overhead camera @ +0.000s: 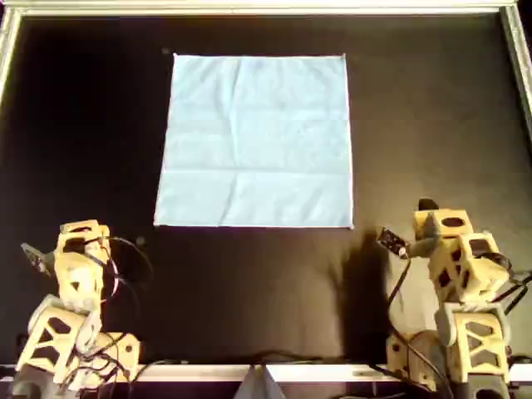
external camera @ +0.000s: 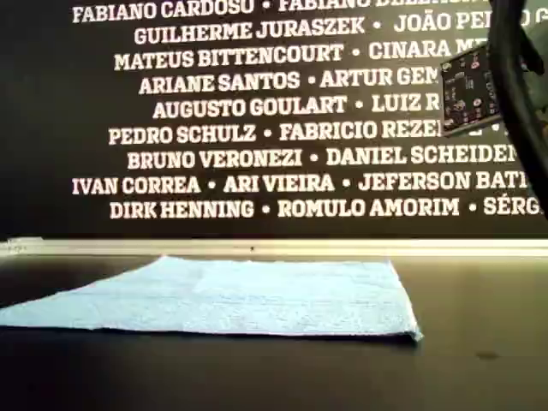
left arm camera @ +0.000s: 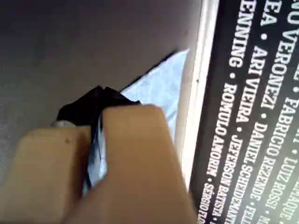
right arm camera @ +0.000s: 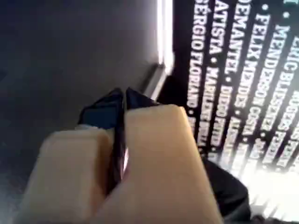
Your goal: Fold a cloth
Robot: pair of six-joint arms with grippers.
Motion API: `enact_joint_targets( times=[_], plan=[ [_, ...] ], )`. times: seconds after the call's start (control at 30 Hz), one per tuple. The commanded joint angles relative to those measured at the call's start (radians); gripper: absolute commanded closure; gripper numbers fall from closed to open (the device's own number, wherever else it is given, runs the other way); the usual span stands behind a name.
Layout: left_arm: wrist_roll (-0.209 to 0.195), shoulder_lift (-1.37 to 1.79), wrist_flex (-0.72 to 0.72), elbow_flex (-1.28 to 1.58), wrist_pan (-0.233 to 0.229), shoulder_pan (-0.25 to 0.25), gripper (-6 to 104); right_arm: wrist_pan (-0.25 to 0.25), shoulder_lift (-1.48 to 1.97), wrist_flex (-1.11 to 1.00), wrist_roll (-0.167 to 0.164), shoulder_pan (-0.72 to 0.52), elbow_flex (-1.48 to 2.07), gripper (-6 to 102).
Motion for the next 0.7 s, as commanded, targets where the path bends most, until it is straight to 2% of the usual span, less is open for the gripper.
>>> enact_joint_targets(
  times=[0.0,0.63,0.67],
  plan=[
    [0.003,0.018,-0.008,-0.011,-0.008,-0.002,98,0.006,0.011,-0.029,-0.003,-0.005,0.011,93],
    [-0.009,0.012,-0.006,-0.011,-0.008,0.002,98,0.005,0.015,-0.028,-0.005,-0.003,0.011,93],
    [-0.008,0.015,-0.008,-0.011,-0.018,0.008,98,0.005,0.017,-0.028,-0.005,-0.002,0.011,93]
  ],
)
